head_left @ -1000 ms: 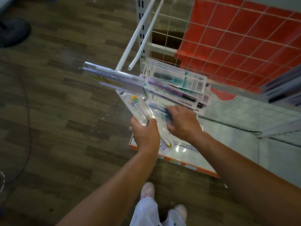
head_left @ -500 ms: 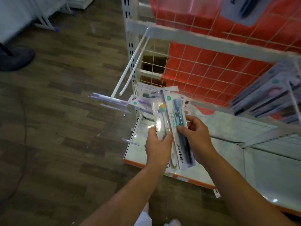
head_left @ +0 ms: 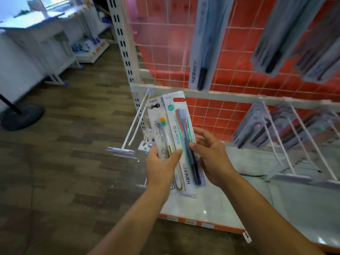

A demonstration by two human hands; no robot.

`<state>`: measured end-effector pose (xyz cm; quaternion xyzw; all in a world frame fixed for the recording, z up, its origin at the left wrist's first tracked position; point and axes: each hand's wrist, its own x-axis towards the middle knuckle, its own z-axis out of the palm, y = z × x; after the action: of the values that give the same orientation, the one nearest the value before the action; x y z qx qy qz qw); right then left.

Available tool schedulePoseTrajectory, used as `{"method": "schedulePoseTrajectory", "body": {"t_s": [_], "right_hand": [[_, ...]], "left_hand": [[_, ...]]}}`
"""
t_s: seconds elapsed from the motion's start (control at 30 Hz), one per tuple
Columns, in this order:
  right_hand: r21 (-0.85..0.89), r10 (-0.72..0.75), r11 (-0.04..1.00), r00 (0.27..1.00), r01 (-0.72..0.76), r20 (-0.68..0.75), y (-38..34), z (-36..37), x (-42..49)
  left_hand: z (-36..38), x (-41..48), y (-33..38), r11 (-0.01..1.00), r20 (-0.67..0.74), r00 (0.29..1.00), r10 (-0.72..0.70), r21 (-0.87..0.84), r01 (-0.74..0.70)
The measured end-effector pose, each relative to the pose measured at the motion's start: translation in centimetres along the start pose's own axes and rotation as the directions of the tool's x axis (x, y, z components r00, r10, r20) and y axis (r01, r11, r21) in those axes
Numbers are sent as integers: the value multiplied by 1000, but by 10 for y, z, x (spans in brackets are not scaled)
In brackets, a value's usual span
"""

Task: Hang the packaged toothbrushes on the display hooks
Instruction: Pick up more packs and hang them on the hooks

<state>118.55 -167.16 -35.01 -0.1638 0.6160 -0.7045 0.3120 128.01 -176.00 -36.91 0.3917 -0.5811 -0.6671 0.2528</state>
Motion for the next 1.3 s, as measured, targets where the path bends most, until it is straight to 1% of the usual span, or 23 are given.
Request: {"method": "schedulePoseTrajectory", "body": {"t_s": [0.13,0.23,0.3,0.47,0.67,0.87,1.07,1.3], "right_hand": [[-24,-57,998,995,59,76,-25,11,-7],[-21,-76,997,993,78,87,-41,17,-12],[-2,-89,996,992,89,85,-51,21,-15],[59,-118,992,990,113,78,-73,30,-26],[40,-136,990,988,133,77,-88,39,-38],[40,-216,976,976,215,26,-101,46,-48],[30,-267,963,963,268,-48,-117,49,-54],[21,-325,944,939,329,-110,-130,49,-56]], "left_hand": [[-8,-5,27,997,-14,998,68,-38,-68],[-12,-11,47,988,-10,989,149,-27,-149],[-13,-14,60,984,-11,984,179,-26,-179],[-16,-17,88,977,-26,978,208,-33,-209],[-20,-22,105,971,-15,974,227,-70,-228],[-18,-28,117,969,9,973,231,-87,-230],[-14,-28,129,954,48,953,300,-35,-299],[-7,-29,146,937,131,928,348,-66,-342]]}}
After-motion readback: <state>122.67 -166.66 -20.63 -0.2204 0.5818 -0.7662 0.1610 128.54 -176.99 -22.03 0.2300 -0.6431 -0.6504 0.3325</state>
